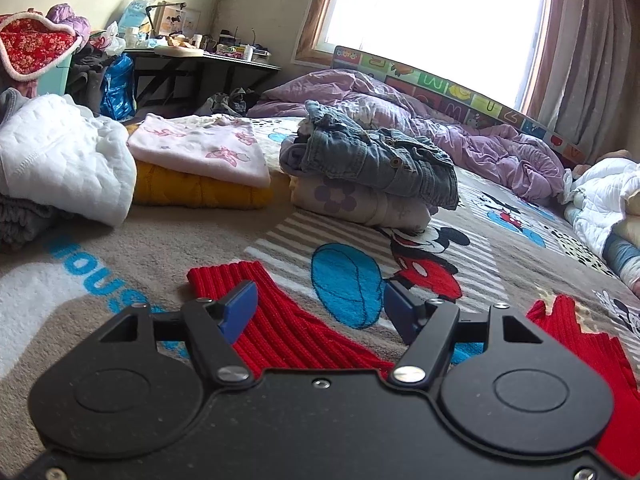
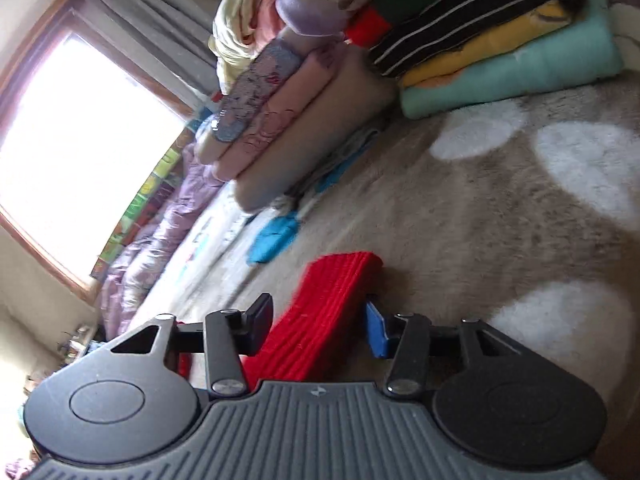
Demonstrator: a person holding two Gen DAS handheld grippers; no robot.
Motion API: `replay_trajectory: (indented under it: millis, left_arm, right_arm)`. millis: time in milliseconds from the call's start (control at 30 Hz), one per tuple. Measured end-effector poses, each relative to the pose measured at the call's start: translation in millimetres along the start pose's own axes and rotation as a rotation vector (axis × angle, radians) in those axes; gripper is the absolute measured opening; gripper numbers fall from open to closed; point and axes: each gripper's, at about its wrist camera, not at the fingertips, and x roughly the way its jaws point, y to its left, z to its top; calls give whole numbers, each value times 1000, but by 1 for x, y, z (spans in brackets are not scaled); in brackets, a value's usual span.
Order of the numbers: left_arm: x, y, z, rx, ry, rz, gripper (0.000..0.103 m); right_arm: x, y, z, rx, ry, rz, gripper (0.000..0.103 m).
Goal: Fold clothes
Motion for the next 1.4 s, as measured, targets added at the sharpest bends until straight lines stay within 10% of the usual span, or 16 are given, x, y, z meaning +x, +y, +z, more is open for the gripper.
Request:
replay_trajectory:
  millis: [367, 633, 900, 1400]
  left_arm:
    - [2, 4, -5, 21, 27, -22, 69]
    - [3, 8, -7, 19, 47, -17, 69]
    - [-7, 5, -6, 57, 35, -50, 69]
    - [4, -55, -11, 137, 105, -258, 69]
  right_arm:
    - [-24, -5, 10, 14, -119, -9, 9]
    - [-18, -17, 14, 29, -114, -197, 10]
    - [-38, -7, 24, -70, -249, -315, 41]
    - [20, 101, 10, -356, -85, -49, 41]
